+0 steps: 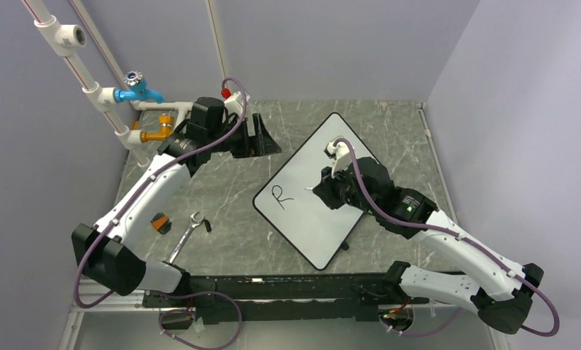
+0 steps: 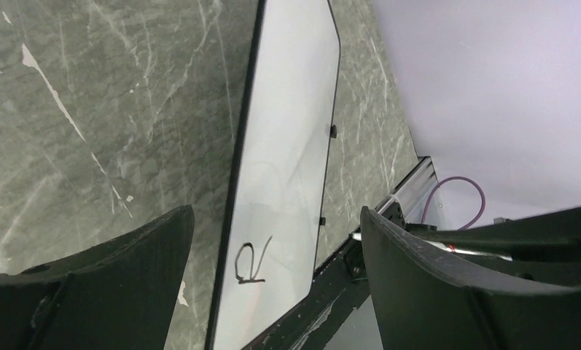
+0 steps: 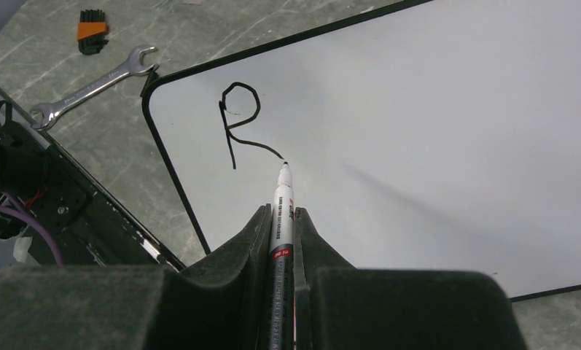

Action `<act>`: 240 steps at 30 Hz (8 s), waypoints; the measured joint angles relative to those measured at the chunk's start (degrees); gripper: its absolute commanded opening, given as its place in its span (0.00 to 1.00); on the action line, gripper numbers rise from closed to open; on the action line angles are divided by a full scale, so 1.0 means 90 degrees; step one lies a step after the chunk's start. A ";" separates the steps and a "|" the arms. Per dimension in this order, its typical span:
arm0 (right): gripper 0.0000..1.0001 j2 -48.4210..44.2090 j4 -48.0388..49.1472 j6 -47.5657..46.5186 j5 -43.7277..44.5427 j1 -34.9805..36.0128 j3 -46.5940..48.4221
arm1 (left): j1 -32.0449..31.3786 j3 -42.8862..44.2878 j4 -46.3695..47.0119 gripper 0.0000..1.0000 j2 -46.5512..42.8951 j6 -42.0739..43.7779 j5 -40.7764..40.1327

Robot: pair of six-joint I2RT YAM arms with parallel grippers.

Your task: Write a sentence on the whiteboard

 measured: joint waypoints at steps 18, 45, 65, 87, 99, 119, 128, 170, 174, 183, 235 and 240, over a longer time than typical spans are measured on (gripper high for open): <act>0.00 0.0219 0.0119 -0.0141 -0.0381 -0.0223 0.0282 | -0.0389 -0.0306 -0.0010 0.63 0.0406 0.0442 -0.0027; 0.00 0.0248 0.0447 -0.0143 -0.1224 -0.0784 -0.0022 | -0.0333 -0.0546 0.0447 0.09 0.1231 0.0629 0.1149; 0.00 0.0831 0.1224 -0.0216 -0.1824 -0.0831 -0.0260 | -0.0306 -0.0546 0.0556 0.00 0.1229 0.0505 0.1392; 0.00 0.1297 0.1673 -0.0119 -0.1707 -0.0906 -0.0466 | -0.0308 -0.0546 0.0554 0.00 0.1226 0.0500 0.1362; 0.00 0.1112 0.1804 -0.0117 -0.1707 -0.0908 -0.0748 | -0.0311 -0.0546 0.0532 0.00 0.1226 0.0503 0.1319; 0.00 0.0690 0.1032 -0.0073 -0.1661 -0.0918 -0.0760 | -0.0335 -0.0529 0.0532 0.00 0.1224 0.0498 0.1314; 0.00 0.1010 0.1161 -0.0075 -0.1681 -0.0918 -0.0248 | -0.0355 -0.0505 0.0527 0.00 0.1222 0.0495 0.1302; 0.00 0.1647 0.1549 -0.0068 -0.1814 -0.1035 -0.0019 | -0.0386 -0.0476 0.0459 0.00 0.1217 0.0503 0.1171; 0.00 0.1647 0.1547 -0.0070 -0.1824 -0.1042 -0.0019 | -0.0386 -0.0476 0.0461 0.00 0.1217 0.0503 0.1171; 0.00 0.1552 0.1467 -0.0126 -0.1753 -0.1069 -0.0019 | -0.0396 -0.0476 0.0481 0.00 0.1214 0.0498 0.1197; 0.00 0.0850 0.1848 -0.0138 -0.2154 -0.1685 -0.0520 | -0.0549 0.0935 -0.1022 0.00 0.1702 0.1569 0.0738; 0.00 0.1039 0.1889 -0.0131 -0.2101 -0.1693 -0.0520 | -0.0549 0.0911 -0.0979 0.00 0.1678 0.1574 0.0738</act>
